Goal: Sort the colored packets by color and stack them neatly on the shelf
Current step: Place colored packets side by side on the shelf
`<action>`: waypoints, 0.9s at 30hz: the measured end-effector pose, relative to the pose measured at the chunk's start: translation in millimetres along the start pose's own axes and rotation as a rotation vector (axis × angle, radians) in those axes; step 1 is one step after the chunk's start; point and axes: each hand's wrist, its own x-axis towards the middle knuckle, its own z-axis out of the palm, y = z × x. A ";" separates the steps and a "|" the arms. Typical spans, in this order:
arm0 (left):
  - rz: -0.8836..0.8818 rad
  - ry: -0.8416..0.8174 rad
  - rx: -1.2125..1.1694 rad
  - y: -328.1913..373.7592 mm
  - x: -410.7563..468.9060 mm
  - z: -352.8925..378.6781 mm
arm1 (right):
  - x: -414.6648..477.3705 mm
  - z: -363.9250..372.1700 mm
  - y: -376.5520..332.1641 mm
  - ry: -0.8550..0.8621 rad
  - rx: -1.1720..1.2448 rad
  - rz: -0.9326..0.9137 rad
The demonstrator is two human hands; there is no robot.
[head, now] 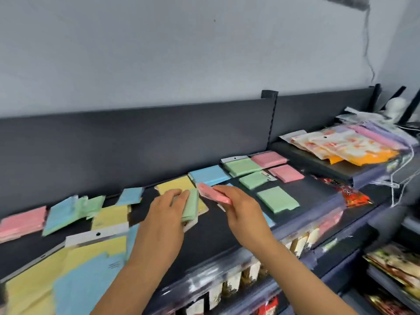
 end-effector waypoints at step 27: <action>0.068 -0.099 0.006 105.1 112.8 102.9 | 71.7 -65.1 158.7 0.046 0.023 0.045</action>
